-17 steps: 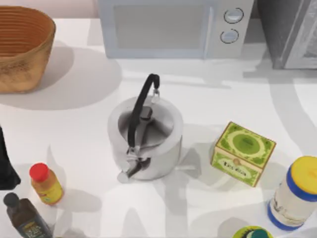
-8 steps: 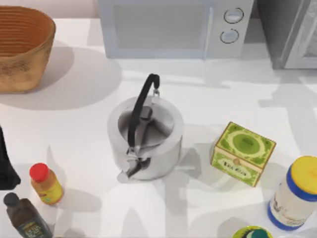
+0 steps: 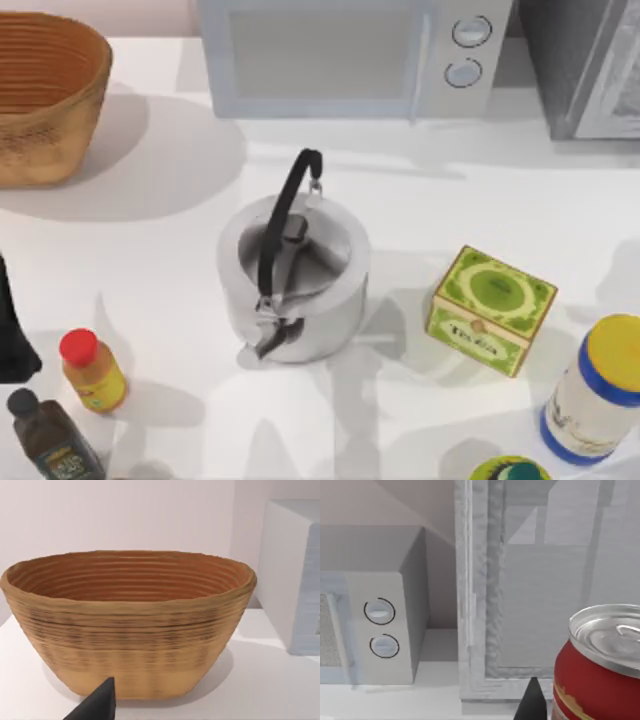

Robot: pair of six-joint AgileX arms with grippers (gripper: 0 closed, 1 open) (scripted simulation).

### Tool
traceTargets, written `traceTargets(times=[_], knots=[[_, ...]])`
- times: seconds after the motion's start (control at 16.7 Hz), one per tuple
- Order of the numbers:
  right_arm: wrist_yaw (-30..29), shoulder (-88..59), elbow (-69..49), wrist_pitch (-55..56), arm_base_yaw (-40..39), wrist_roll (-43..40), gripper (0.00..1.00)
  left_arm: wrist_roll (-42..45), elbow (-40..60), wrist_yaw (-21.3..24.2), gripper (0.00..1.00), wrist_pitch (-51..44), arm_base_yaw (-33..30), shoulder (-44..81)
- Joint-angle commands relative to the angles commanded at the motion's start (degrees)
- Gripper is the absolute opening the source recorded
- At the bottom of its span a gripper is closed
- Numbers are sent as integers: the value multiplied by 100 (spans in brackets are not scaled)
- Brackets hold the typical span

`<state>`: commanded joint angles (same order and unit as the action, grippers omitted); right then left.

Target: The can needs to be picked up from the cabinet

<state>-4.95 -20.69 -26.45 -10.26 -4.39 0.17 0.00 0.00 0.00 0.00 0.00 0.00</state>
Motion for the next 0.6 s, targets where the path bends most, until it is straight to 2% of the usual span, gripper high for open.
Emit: traceTargets(times=[0.3, 0.6], knots=[[365, 1529, 2068, 749, 327, -14, 0, 0, 0, 0, 100, 0, 0, 0], [496, 2069, 2645, 1026, 439, -17, 0, 0, 0, 0, 100, 0, 0, 0]])
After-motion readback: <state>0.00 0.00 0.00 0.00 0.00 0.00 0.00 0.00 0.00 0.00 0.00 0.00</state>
